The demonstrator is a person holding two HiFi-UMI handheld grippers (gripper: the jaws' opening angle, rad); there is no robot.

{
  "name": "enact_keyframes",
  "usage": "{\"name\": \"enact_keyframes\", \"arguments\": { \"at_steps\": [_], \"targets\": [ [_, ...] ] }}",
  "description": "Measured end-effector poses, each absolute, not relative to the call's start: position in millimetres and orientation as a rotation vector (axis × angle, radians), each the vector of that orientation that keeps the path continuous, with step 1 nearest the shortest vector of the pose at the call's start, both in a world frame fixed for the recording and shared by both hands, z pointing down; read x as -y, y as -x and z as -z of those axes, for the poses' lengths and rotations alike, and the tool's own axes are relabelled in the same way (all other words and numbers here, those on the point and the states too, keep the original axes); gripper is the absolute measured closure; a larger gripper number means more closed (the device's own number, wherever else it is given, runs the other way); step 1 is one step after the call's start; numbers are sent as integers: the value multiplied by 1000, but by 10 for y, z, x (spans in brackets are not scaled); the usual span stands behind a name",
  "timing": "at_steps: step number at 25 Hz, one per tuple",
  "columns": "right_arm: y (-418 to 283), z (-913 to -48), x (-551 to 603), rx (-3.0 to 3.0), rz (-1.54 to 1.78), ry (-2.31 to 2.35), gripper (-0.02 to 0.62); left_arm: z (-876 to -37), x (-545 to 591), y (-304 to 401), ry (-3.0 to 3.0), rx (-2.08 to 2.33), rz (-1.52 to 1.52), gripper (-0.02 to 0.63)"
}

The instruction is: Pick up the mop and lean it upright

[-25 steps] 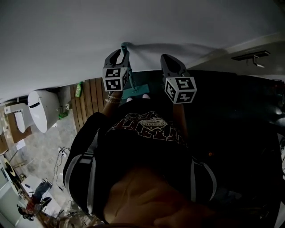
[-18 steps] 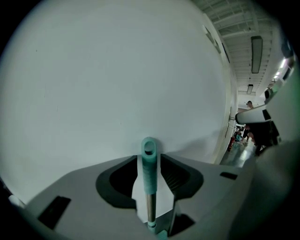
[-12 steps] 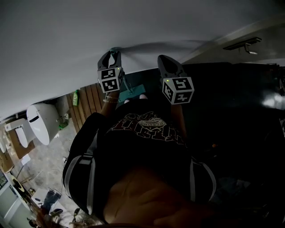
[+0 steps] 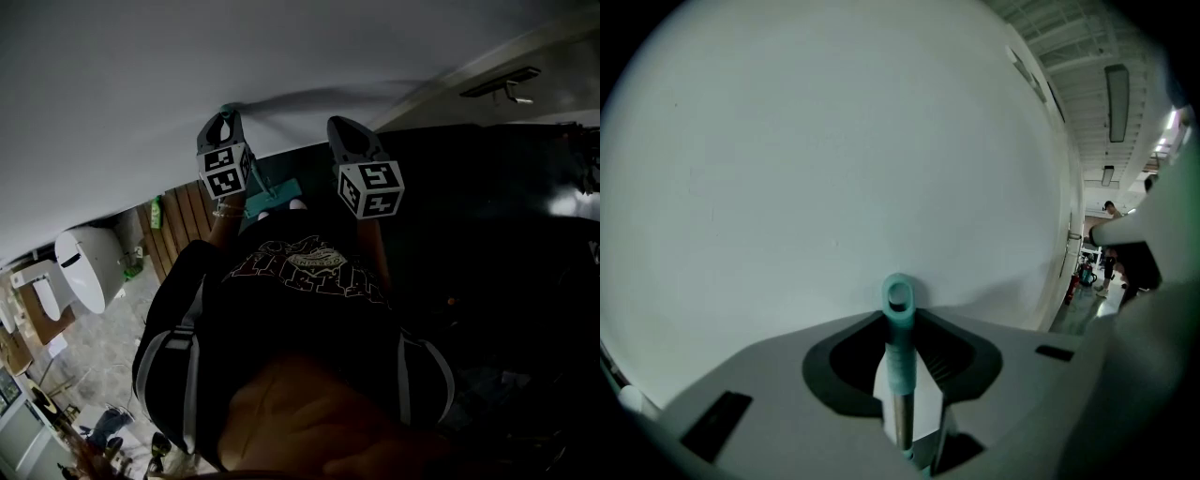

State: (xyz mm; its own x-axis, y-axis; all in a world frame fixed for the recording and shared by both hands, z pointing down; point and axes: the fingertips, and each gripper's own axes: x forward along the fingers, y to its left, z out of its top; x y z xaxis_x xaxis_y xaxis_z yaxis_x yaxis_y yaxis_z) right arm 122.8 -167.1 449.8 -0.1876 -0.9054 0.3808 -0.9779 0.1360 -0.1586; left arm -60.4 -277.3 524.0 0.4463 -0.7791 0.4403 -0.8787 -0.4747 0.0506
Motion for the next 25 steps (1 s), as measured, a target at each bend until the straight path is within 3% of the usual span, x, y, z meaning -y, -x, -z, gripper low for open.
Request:
{"name": "enact_keyframes", "arguments": {
  "at_steps": [25],
  "targets": [
    [-1064, -4551, 1581, 2313, -556, -1710, 575, -5092, 2247, 623, -2436, 1443, -499, 463]
  ]
}}
